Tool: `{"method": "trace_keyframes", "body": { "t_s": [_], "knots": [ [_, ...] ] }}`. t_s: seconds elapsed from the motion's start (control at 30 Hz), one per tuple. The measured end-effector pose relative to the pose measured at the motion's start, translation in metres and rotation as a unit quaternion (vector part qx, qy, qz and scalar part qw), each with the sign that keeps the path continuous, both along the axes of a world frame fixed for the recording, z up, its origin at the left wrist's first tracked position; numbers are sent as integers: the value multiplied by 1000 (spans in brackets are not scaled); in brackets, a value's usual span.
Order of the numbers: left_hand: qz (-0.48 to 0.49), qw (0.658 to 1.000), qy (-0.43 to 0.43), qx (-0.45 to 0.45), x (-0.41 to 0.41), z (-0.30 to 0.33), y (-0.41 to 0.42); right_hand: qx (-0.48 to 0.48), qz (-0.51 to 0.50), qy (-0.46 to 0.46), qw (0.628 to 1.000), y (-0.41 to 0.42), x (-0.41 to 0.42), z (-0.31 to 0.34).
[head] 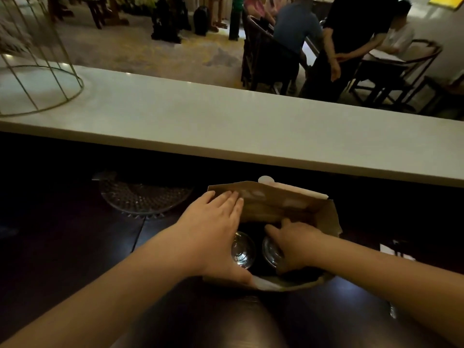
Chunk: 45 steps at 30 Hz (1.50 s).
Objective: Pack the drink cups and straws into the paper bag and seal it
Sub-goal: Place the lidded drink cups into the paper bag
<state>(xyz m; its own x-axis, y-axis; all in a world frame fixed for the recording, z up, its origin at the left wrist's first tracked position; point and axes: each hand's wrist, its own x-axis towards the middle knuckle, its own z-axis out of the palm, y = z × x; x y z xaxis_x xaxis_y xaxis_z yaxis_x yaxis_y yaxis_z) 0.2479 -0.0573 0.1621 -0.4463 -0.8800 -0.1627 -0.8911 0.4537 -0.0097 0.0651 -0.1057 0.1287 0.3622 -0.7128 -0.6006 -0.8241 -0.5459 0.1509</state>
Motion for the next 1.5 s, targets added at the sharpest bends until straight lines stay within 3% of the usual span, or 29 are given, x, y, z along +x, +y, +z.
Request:
{"method": "trace_keyframes", "body": {
  "t_s": [0.3,1.5],
  "knots": [
    [-23,999,24,5,10,-2,4,-3,-72,14,997,-6,5,-45],
    [-23,999,49,6,16,-2,0,15,12,-4,1000,3,-15,-57]
  ]
}}
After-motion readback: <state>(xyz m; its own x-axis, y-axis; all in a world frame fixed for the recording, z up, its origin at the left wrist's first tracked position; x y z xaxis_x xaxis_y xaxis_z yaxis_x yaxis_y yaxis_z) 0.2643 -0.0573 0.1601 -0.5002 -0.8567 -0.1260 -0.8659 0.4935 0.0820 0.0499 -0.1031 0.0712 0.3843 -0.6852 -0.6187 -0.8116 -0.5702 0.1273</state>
